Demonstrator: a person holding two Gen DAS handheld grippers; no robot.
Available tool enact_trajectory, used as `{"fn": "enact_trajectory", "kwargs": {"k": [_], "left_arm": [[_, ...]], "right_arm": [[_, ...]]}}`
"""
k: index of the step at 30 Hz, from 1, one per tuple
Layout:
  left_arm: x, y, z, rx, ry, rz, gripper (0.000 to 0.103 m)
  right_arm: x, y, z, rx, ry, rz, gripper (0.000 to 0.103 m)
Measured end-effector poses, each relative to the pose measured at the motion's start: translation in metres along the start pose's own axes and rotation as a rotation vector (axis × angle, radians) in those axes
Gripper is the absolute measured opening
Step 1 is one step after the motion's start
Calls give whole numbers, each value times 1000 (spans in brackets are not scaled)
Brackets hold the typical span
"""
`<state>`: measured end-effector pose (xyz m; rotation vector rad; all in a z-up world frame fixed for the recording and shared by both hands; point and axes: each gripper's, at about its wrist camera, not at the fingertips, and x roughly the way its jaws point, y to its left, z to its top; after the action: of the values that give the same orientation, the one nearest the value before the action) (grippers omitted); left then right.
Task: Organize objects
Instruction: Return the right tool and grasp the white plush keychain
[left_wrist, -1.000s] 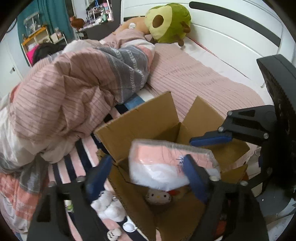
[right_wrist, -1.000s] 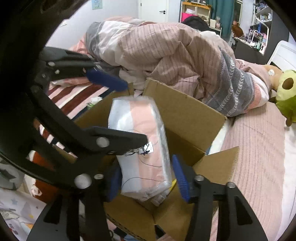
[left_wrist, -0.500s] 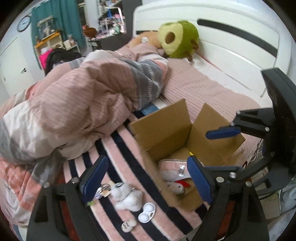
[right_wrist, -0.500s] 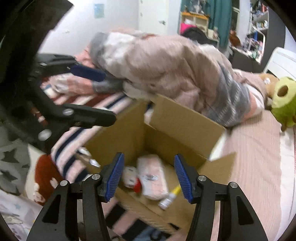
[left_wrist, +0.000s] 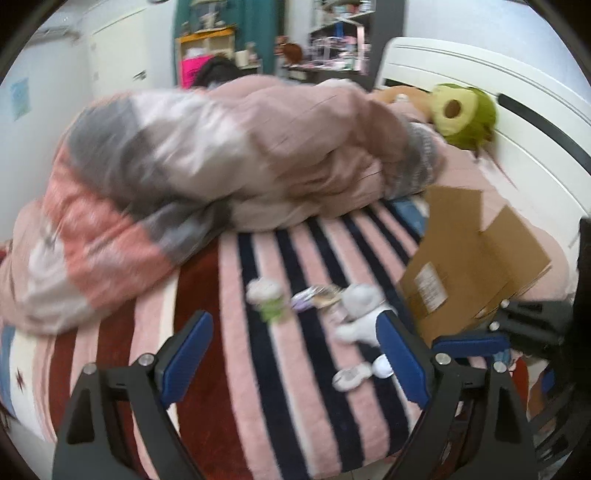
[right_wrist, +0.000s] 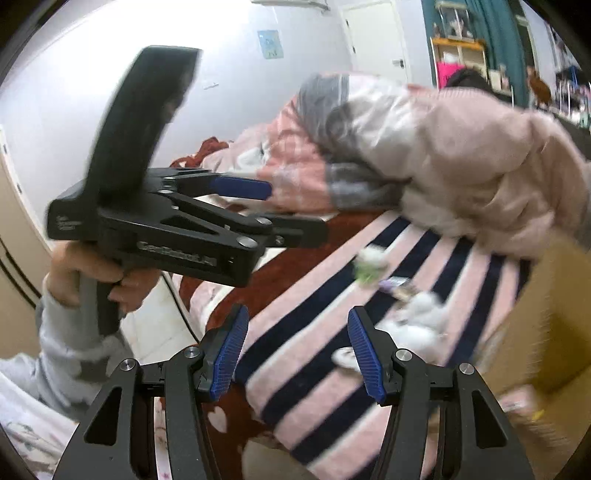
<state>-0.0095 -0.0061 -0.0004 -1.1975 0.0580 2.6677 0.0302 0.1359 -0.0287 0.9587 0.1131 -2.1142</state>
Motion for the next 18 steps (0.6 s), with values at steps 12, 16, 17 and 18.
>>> {"fn": "enact_trajectory", "kwargs": {"k": [12, 16, 17, 18], "left_arm": [[31, 42, -64, -83, 66, 45, 89], [39, 48, -70, -105, 79, 12, 89], [39, 49, -72, -111, 83, 7, 89], [39, 50, -73, -120, 84, -1, 89]], "right_arm": [[83, -29, -62, 295, 130, -149, 53], [93, -35, -62, 325, 114, -278, 53], [94, -38, -63, 334, 99, -299, 53], [96, -40, -63, 341, 89, -302, 53]]}}
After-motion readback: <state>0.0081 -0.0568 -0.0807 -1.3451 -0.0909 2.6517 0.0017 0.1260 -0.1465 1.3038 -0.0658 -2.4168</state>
